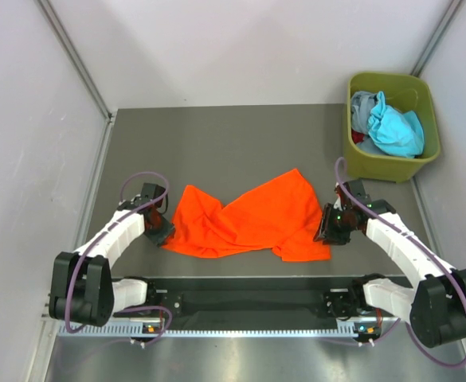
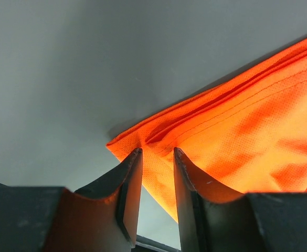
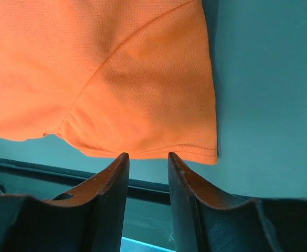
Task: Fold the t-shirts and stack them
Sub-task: Flatten the tshirt out
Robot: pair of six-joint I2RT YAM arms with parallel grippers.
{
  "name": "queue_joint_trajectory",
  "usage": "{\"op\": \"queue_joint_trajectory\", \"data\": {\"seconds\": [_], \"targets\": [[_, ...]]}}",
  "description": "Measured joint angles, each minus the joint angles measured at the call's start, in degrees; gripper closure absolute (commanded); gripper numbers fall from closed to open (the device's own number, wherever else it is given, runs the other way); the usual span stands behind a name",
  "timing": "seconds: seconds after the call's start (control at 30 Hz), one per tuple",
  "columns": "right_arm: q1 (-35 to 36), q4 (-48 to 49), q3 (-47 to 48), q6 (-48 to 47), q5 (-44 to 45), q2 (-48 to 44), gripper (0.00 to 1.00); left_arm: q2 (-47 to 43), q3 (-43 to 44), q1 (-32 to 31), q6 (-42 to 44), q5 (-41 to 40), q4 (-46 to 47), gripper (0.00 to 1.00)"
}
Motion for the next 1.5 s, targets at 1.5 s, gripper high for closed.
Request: {"op": "queue_joint_trajectory", "data": {"seconds": [1.5], "targets": [[-2.89,1.29,-8.55,6.75,6.97,0.63,1.00,-1.16,2.93,0.11,2.01,1.75,-0.15,1.00]]}}
